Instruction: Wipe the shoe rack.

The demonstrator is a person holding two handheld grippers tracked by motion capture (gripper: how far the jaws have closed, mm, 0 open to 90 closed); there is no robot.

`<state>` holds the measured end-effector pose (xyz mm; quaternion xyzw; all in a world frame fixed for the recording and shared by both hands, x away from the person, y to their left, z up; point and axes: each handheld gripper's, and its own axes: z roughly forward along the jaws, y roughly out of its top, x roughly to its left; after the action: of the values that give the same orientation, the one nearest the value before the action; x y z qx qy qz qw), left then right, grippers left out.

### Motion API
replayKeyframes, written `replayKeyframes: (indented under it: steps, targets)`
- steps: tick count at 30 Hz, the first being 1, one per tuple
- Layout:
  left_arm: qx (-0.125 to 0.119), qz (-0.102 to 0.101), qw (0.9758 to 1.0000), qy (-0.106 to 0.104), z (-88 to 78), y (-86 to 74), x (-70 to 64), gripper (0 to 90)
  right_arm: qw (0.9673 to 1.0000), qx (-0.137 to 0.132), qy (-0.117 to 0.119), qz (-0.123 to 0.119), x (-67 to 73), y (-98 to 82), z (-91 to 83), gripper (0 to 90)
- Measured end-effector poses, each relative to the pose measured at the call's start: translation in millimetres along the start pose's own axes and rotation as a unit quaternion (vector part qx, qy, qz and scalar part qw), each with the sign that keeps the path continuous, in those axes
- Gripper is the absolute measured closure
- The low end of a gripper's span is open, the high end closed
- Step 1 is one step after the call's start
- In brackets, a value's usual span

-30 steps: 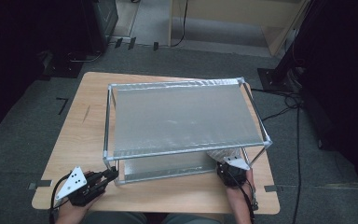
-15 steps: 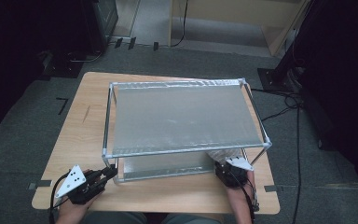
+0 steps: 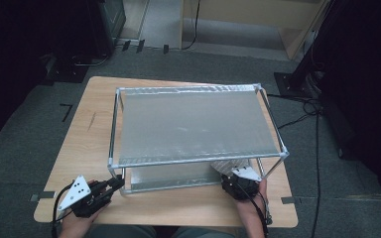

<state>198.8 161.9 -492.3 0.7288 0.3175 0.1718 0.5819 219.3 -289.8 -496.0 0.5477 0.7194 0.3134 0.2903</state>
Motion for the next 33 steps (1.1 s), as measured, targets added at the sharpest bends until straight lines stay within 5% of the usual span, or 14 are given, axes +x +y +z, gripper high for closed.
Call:
replayKeyframes:
  steps: [3, 6, 23, 33]
  targets:
    - [0.001, 0.002, 1.0, 0.001, -0.2, 0.1, 0.0, 78.8, 0.9997, 0.009, -0.014, -0.018, -1.6, -5.0, 7.7, 64.3]
    - [0.001, 0.004, 1.0, 0.002, -0.1, 0.1, -0.1, 78.9, 0.9996, 0.014, -0.024, -0.002, -3.1, -5.5, 8.7, 66.6]
    - [-0.012, -0.027, 0.9987, 0.042, -10.0, -1.6, 21.3, 78.3, 0.9996, -0.005, -0.026, -0.011, 22.9, 2.0, 28.6, 68.3]
    - [-0.014, -0.04, 0.9987, 0.028, -11.3, -2.6, 21.9, 77.6, 0.9992, -0.009, -0.039, 0.01, 32.6, 10.0, 41.2, 68.8]
